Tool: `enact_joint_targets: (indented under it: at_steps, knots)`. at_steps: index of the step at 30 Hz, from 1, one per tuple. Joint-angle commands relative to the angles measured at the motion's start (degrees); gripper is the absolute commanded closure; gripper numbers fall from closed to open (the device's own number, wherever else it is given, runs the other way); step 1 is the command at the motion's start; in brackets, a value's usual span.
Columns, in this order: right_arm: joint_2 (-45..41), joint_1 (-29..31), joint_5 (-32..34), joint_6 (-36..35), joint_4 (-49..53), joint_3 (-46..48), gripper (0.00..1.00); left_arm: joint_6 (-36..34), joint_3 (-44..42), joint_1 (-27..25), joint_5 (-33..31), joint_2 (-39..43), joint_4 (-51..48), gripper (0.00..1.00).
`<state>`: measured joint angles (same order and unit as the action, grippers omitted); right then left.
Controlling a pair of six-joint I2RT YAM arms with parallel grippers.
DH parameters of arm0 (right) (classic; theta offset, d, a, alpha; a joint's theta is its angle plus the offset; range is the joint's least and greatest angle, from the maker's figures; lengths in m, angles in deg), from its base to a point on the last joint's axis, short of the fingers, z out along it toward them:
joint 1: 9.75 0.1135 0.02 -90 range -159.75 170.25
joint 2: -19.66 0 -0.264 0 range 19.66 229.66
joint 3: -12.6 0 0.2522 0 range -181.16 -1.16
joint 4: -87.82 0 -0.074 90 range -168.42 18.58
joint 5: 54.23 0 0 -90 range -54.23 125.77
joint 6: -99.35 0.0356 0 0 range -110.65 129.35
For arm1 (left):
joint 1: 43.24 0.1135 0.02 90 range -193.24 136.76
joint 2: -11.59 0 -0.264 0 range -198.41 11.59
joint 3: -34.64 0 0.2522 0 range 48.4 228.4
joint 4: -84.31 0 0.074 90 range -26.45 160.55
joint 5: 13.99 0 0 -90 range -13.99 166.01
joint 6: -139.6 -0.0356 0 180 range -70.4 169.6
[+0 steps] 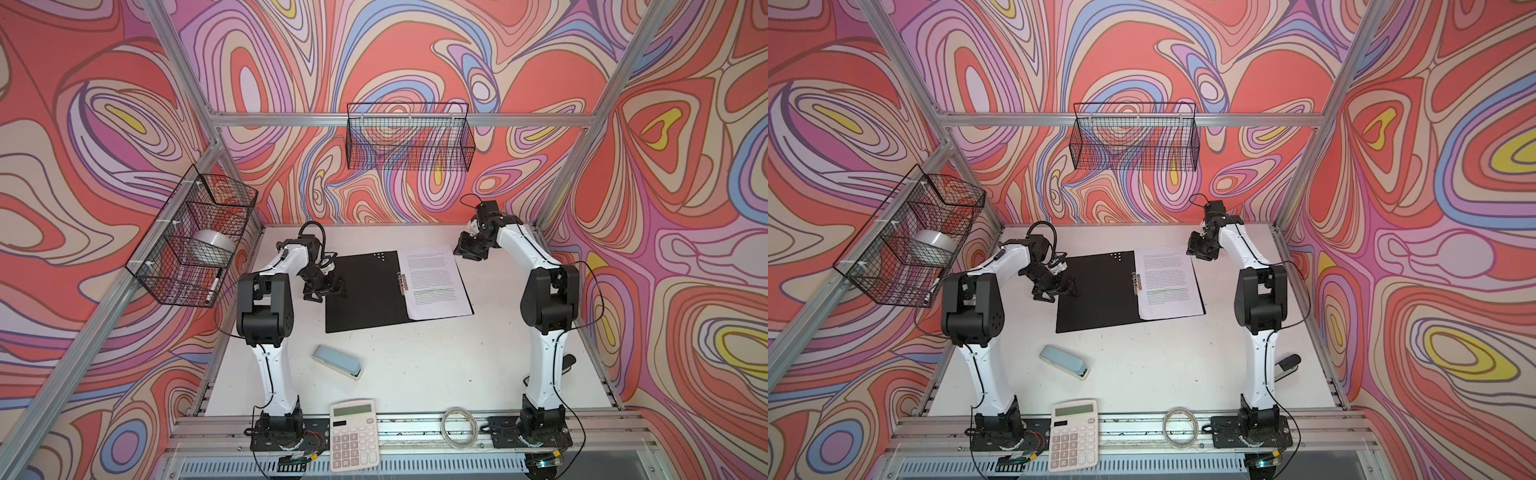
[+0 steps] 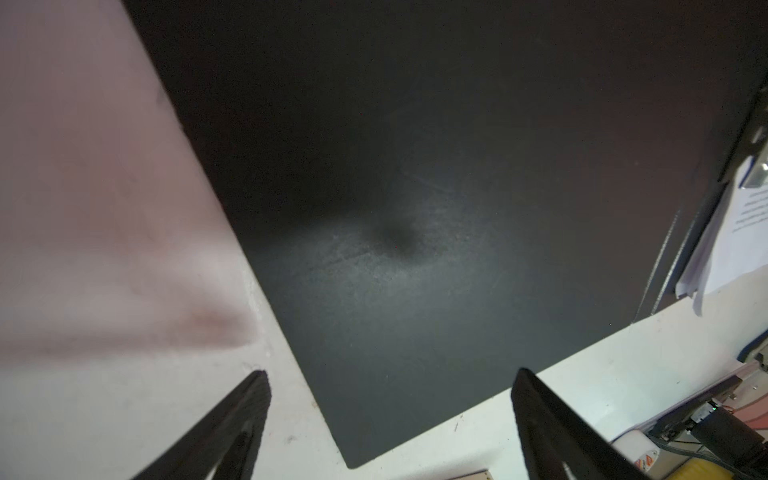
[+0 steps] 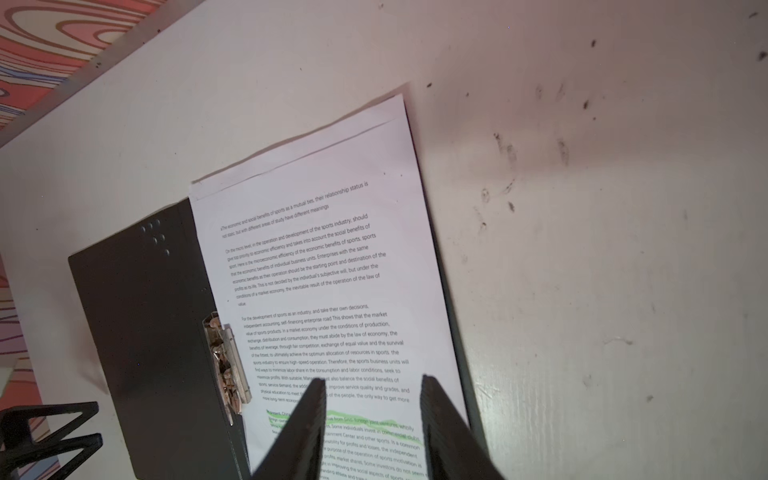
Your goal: Put the files into the folder
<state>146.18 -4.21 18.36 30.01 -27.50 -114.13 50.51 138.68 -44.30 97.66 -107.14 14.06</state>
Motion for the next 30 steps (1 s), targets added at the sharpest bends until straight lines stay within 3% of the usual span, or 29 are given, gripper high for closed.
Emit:
enact_joint_targets:
  at_steps: [1, 16, 30]
  knots:
    - [2.3, -1.9, -1.6, -0.4, -3.5, 2.0, 0.6, 1.9, 1.7, 0.4, -0.6, -1.1, 0.1, 0.08]
    - [6.9, -3.5, -7.0, -3.5, -3.3, 4.5, 0.58, 0.5, 2.8, 0.4, 0.0, -3.3, -0.4, 0.09]
    - [5.9, -3.4, -7.4, -6.6, 0.2, 10.0, 0.58, -0.5, 6.6, 0.4, 2.3, -6.6, -3.4, 0.09]
